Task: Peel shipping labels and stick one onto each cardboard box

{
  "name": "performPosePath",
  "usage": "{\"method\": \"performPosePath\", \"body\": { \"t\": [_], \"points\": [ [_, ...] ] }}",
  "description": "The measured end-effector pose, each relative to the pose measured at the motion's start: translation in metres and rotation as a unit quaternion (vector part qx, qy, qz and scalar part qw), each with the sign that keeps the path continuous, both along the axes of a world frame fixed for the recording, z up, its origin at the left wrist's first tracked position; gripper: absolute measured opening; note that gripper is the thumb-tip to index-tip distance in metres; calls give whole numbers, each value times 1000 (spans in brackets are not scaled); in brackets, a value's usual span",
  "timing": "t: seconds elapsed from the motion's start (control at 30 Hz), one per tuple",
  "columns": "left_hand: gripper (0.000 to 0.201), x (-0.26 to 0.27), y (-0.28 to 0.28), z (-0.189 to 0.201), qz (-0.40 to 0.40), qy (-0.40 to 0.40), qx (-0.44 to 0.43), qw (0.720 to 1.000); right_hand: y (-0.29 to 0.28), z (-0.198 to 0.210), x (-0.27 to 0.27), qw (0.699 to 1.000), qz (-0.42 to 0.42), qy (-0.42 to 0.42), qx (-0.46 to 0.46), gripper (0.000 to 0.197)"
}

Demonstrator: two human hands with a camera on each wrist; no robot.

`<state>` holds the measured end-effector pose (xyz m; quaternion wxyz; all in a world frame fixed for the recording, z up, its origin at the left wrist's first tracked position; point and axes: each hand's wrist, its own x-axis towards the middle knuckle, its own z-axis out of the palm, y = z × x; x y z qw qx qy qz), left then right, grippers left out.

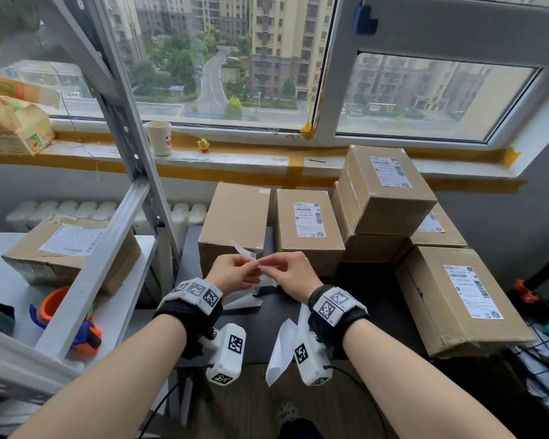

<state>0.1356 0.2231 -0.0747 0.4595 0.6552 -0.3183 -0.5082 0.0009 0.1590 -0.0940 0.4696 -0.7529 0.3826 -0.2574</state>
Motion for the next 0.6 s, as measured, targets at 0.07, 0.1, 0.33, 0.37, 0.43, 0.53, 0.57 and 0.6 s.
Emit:
{"method": "performPosePath", "body": {
  "t": [0.07,0.1,0.33,0.37,0.43,0.53,0.57,0.6],
  "points": [
    [13,-1,-1,0,-2,4,0,1000,-2,-3,-1,1000,-6,-6,0,15],
    [12,-2,-2,0,-4,5,1,1000,-4,-5,-1,1000,-12,-8,6,15],
    [8,-4,-6,3,-11,6,4,1000,-12,-13,-1,998,-34,-31,51,13],
    [9,-4,-6,3,-10,7,6,1000,-12,-14,-2,997,-36,-37,58,14],
    [10,-4,-5,4,-7,12,6,1000,-12,-14,-2,996,-36,-48,69,14],
    [11,-5,-6,4,-3,11,5,1000,-10,-13,-3,995,-32,-56,78,15],
    [11,-6,-6,4,-3,10,8,1000,-9,-12,-3,994,-32,-59,83,15],
    [10,-6,-6,4,-2,10,10,1000,-9,-12,-3,994,-32,-61,88,16]
  ]
}}
